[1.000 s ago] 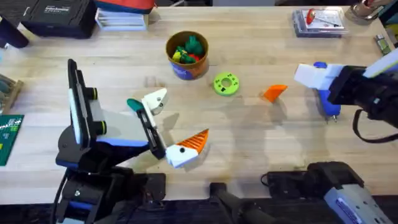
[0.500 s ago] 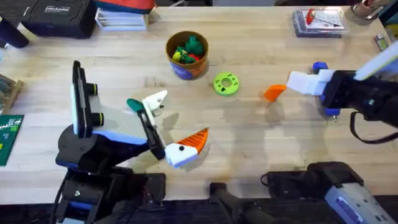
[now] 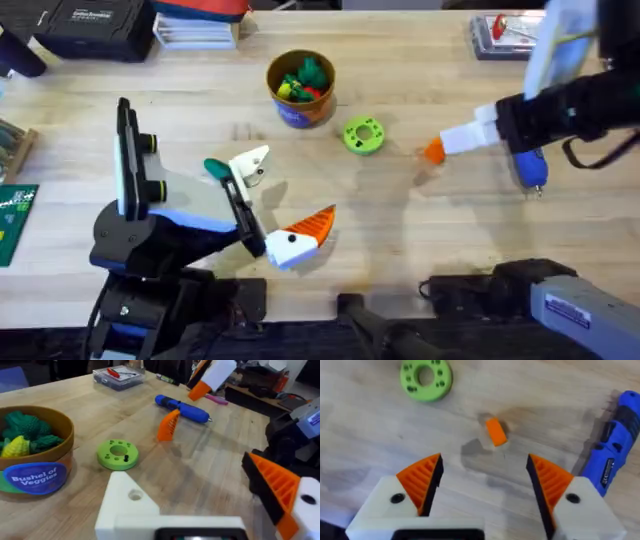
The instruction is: Pick up the gripper from the table and insert it into the empty holder that is missing its gripper. Then pick up a screw, insert it into the mounting hole, and use the screwdriver to tighten it. Finally, clean up the table by picking up the vegetable and placing it into the bucket.
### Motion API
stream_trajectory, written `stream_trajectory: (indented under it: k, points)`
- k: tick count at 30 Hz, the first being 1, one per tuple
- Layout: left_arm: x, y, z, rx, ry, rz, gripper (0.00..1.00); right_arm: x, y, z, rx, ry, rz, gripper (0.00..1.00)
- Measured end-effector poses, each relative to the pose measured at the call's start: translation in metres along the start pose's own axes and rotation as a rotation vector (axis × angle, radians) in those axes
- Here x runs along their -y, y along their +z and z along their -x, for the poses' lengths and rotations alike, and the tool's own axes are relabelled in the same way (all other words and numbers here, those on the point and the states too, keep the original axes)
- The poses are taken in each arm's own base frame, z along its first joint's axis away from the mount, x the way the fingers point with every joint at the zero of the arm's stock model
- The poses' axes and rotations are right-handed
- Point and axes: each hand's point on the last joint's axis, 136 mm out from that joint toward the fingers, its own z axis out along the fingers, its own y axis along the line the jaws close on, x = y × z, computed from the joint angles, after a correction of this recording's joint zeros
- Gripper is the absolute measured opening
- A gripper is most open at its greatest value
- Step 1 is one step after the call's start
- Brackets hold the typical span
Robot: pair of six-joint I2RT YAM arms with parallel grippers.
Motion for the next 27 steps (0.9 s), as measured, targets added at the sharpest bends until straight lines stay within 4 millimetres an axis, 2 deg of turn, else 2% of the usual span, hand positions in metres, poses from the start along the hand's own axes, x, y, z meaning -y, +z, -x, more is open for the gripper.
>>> stream_trajectory:
  k: [8,14,20,22,27]
  points:
    - [0.0,0.0,0.0,0.0,0.0,0.0,0.985,0.013,0.038,0.005,-0.103,-0.24,-0.004,0.993]
    - [0.0,0.0,0.0,0.0,0.0,0.0,0.985,0.019,0.064,-0.005,-0.215,-0.326,0.024,0.909]
    - [0.0,0.0,0.0,0.0,0.0,0.0,0.985,0.02,0.08,-0.01,-0.27,-0.36,0.042,0.774]
    - [0.0,0.0,0.0,0.0,0.0,0.0,0.985,0.019,0.083,-0.012,-0.284,-0.366,0.048,0.706]
    - [0.0,0.0,0.0,0.0,-0.001,0.0,0.986,0.019,0.089,-0.012,-0.298,-0.377,0.055,0.376]
